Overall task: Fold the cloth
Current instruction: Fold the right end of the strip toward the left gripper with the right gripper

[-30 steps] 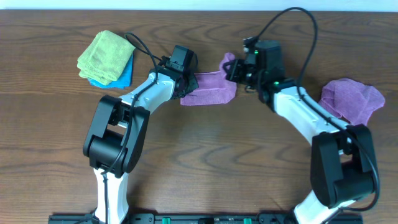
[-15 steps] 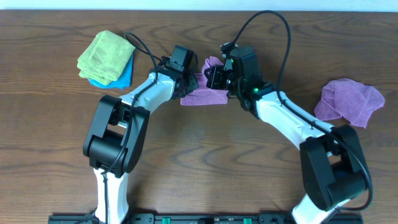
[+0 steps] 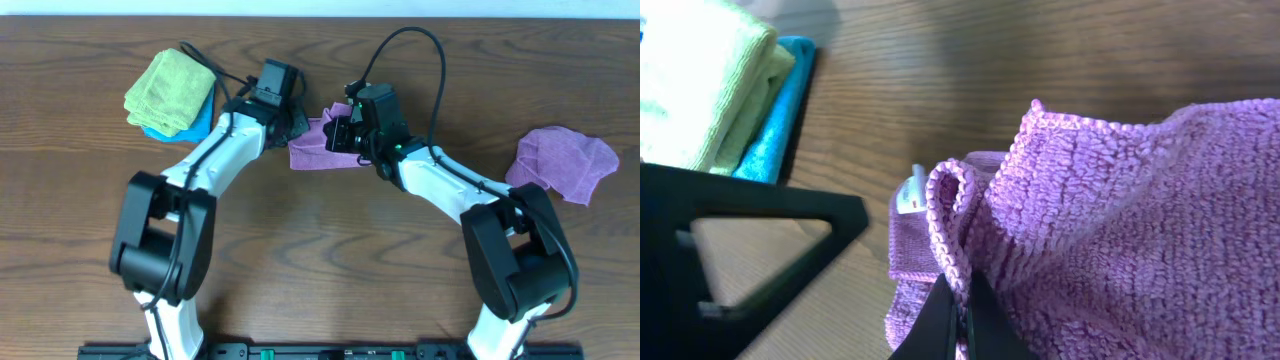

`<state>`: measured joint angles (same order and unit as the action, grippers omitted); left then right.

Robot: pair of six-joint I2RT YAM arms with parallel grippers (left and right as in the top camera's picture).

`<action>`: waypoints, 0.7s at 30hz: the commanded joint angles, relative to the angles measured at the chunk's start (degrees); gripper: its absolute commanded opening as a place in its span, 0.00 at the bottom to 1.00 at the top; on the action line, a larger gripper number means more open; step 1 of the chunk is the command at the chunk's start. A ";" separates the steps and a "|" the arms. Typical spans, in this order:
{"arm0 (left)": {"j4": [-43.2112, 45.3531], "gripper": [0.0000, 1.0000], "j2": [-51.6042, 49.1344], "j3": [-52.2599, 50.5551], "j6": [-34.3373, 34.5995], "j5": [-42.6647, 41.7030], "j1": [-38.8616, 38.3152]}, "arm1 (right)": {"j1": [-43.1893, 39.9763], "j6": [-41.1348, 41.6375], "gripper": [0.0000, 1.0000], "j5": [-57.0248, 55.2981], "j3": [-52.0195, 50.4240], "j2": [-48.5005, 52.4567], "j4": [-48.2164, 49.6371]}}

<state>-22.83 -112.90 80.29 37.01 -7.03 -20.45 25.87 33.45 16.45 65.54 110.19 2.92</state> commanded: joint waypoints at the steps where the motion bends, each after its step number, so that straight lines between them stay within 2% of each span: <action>1: -1.22 0.06 2.84 0.57 -2.19 1.29 1.33 | 1.53 -2.27 0.01 -0.39 1.01 0.46 0.85; 21: -4.57 0.06 5.35 0.57 -2.32 1.25 3.93 | 3.87 -2.43 0.01 -1.62 3.58 4.42 2.84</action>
<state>-26.96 -109.10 80.29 35.73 -6.83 -16.71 28.86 31.99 15.35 67.07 112.99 5.67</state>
